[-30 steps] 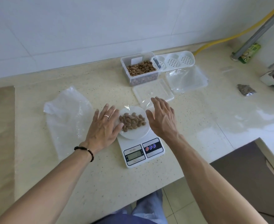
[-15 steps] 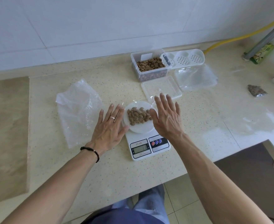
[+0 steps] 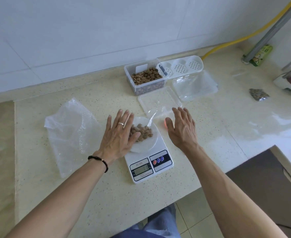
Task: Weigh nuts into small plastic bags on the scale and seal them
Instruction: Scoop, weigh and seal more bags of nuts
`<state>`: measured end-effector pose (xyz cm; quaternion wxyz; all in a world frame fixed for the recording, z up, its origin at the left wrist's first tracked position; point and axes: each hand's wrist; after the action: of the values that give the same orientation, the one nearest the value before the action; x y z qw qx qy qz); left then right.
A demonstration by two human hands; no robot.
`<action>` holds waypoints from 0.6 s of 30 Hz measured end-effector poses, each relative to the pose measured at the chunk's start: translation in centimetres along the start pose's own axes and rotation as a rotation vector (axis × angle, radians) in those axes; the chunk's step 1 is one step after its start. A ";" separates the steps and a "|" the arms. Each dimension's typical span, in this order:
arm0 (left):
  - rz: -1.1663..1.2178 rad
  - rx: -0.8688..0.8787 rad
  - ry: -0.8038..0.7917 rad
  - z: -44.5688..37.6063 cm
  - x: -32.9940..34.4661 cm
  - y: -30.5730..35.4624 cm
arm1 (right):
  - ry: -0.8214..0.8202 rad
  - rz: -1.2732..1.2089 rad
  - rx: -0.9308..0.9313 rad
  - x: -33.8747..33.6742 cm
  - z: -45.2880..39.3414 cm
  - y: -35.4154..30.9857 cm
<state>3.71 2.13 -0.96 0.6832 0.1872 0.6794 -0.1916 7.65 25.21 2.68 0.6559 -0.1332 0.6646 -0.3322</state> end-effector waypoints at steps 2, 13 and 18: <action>0.030 0.012 0.008 -2.1 -0.7 0.9 | 0.053 -0.027 0.055 -1.1 -0.3 0.8; 0.196 0.002 -0.183 -12.6 -2.7 6.8 | 0.106 -0.467 0.465 -2.0 -1.3 2.5; 0.448 -0.116 -0.306 -13.9 -2.8 7.3 | 0.014 -0.680 0.588 -1.8 -1.5 2.8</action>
<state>-4.44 15.56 1.70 0.8128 0.2619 0.5199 -0.0226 7.12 28.74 2.24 0.5150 -0.1498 0.4646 -0.7046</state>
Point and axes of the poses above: each hand's wrist, its own z-axis away from the middle knuckle, its own x-axis out of the palm, y = z × x, and after that the axes turned 14 degrees about -z, right-handed
